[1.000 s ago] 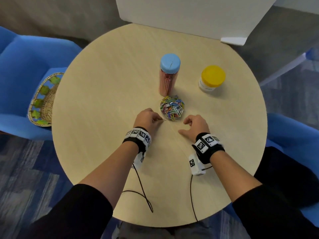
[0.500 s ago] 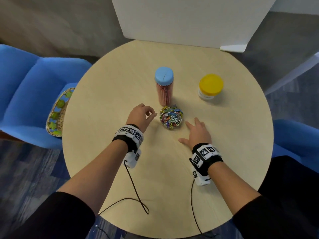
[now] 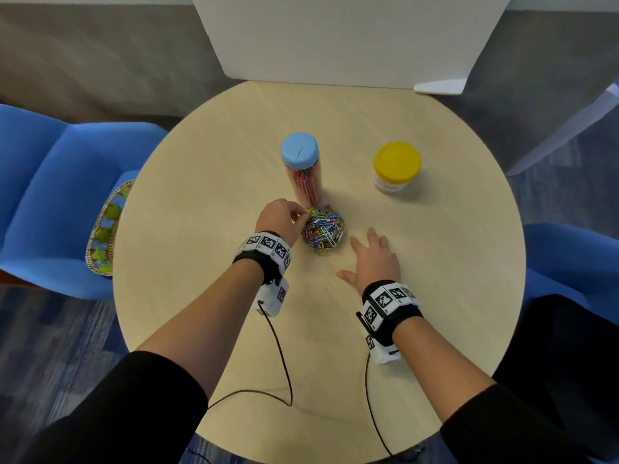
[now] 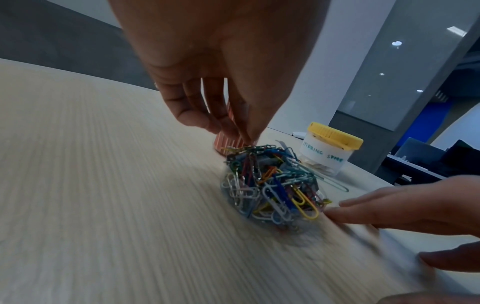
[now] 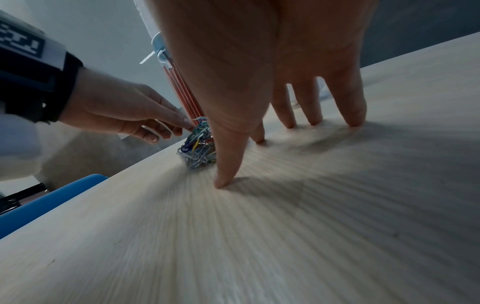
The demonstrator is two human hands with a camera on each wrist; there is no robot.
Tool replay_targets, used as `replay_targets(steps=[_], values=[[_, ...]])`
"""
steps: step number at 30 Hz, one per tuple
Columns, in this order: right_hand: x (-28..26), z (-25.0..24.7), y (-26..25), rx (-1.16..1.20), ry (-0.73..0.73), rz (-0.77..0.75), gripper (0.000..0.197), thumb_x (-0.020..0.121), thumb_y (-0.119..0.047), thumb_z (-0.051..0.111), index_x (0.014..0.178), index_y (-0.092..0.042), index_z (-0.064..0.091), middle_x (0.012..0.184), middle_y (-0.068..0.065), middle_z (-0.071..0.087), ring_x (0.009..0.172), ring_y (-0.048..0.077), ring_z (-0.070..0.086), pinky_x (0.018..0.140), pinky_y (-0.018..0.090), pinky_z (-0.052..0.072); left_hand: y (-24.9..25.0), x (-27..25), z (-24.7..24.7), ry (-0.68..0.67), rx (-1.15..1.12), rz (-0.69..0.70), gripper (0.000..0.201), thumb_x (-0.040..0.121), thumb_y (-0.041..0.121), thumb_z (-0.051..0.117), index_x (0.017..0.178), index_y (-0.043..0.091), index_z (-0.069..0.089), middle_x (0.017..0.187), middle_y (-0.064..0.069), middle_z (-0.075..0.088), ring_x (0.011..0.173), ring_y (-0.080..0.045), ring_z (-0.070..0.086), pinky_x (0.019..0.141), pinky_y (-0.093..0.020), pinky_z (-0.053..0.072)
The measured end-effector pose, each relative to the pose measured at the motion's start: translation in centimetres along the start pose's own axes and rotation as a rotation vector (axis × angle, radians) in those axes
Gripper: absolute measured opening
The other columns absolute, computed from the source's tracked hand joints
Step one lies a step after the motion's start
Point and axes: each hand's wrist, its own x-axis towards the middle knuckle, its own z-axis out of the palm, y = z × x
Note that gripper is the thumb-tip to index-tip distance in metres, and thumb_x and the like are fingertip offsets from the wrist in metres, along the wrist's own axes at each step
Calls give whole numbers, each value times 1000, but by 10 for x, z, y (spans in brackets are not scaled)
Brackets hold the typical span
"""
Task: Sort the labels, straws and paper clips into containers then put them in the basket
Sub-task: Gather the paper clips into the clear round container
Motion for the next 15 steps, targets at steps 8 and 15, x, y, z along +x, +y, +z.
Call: replay_targets(steps=[8,15], values=[[-1,-1,0,-13,-4,-3,83,80,-60,68,149,-31,31,162,10,12,147,35,17,106,49,40,-5,1,-4,54,-77,-80,16,88,16,61,97,21,73,85,1,66,77,-17,59,70,-28,48],[-1,1,0,-24,0,-2,85,81,-60,67,151,-32,28,162,9,11,147,35,17,107,48,39,-24,-2,4,-123,80,-131,32,89,7,55,110,23,73,106,-9,61,93,-31,61,73,-31,46]])
